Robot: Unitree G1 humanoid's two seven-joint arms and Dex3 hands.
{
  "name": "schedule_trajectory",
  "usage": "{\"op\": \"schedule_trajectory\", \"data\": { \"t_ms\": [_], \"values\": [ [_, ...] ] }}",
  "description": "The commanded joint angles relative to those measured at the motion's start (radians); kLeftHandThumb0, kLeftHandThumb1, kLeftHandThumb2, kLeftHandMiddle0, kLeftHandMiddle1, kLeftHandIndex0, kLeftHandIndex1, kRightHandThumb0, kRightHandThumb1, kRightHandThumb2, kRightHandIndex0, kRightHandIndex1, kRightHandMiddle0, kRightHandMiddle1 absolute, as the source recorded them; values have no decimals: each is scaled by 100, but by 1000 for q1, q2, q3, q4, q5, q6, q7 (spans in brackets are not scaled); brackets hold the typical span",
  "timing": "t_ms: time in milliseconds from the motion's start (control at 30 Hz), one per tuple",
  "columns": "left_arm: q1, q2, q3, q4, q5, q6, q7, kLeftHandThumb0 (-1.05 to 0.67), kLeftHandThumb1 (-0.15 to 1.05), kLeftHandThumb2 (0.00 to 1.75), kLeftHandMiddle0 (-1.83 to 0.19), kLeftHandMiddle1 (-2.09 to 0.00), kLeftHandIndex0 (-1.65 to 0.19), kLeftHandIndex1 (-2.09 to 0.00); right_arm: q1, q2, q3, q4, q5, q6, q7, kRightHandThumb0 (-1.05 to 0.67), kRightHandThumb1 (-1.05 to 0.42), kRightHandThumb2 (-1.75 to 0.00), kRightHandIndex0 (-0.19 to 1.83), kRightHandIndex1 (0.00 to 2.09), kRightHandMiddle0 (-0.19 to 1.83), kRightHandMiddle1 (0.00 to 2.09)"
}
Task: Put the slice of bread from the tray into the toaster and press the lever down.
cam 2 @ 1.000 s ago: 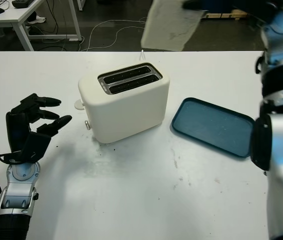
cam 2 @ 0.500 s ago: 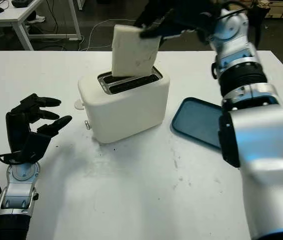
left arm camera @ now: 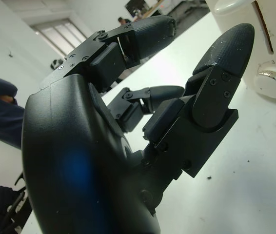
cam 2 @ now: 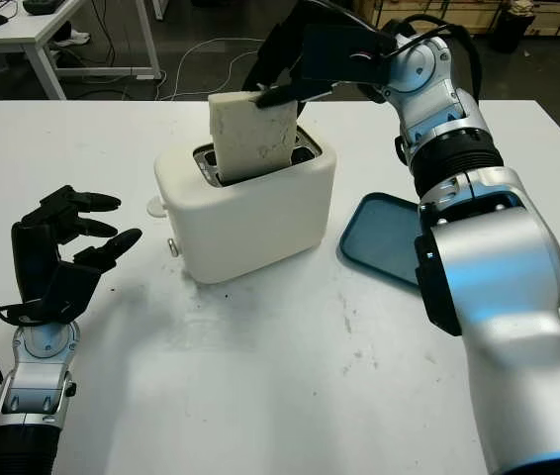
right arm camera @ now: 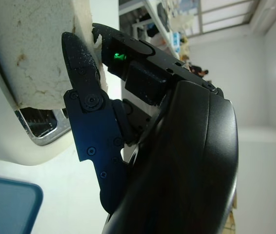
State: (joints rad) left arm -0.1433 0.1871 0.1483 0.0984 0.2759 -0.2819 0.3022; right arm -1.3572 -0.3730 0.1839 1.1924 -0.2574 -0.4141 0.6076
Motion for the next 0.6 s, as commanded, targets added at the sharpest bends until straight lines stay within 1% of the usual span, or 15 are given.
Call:
{"op": "schedule_trajectory", "data": {
  "t_ms": [0, 200, 467, 533, 567],
  "values": [
    [7, -2, 4, -13, 2, 0, 9, -76, 48, 33, -92, -106, -84, -87, 10, -7, 6, 0, -9, -22, 2, -47, -92, 0, 117, 63, 129, 1],
    [6, -2, 4, -12, -2, -4, 7, -75, 46, 35, -91, -107, -84, -87, 13, -22, 31, 0, -49, -29, -30, -50, -91, 0, 117, 60, 131, 2],
    [4, 0, 4, -7, 4, -6, 12, -75, 45, 38, -91, -107, -84, -87, 26, -17, 38, 10, -65, -45, -39, -52, -90, 0, 118, 61, 132, 2],
    [5, -1, 6, -7, -2, -7, 10, -74, 44, 39, -91, -107, -84, -86, 26, -17, 44, 6, -67, -35, -11, -57, -91, 0, 112, 60, 128, 1],
    [5, -2, 7, -6, -7, -10, 9, -74, 43, 39, -91, -107, -85, -87, 25, -18, 51, 0, -71, -35, 9, -61, -90, 0, 101, 56, 118, 0]
  ]
}}
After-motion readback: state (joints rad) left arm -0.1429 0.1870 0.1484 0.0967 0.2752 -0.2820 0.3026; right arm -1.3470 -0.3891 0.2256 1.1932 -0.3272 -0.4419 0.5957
